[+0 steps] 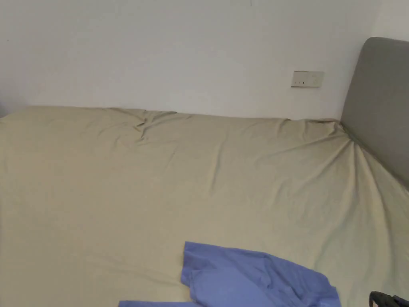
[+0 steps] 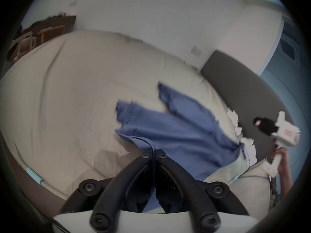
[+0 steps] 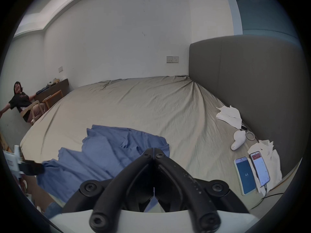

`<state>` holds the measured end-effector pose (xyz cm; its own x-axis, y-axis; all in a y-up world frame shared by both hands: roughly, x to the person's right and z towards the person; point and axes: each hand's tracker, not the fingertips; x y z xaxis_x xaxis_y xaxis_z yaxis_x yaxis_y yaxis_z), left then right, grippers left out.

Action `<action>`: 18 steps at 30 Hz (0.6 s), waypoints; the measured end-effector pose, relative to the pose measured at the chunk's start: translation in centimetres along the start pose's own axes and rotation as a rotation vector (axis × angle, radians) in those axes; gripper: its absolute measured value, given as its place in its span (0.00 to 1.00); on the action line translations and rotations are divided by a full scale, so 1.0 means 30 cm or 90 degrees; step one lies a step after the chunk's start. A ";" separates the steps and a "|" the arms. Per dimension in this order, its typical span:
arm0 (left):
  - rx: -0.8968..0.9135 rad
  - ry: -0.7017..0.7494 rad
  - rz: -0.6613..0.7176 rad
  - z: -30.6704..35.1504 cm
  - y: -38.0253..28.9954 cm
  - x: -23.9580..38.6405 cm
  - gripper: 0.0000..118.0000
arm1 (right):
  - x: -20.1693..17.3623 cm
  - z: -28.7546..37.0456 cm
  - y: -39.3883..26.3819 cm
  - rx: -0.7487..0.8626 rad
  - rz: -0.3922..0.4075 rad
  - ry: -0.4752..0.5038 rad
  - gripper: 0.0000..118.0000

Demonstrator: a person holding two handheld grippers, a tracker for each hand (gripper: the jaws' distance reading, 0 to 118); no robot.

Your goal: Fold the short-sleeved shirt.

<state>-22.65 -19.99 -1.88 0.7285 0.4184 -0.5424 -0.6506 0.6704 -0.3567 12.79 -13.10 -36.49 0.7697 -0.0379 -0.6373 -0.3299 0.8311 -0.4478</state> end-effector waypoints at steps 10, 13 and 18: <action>0.113 -0.084 -0.031 0.094 0.175 0.183 0.01 | 0.147 -0.755 0.113 -0.225 0.042 0.072 0.97; 0.112 -0.094 -0.032 0.068 0.189 0.187 0.01 | 0.123 -0.866 0.101 -0.238 0.051 0.136 0.90; 0.103 -0.075 -0.036 0.041 0.181 0.165 0.01 | 0.021 -0.943 0.058 -0.295 0.132 0.113 0.85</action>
<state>-22.31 -13.53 -5.58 0.7895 0.4391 -0.4289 -0.5714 0.7809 -0.2524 -2.76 -27.38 -55.40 0.5715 -0.0261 -0.8202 -0.7030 0.5000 -0.5057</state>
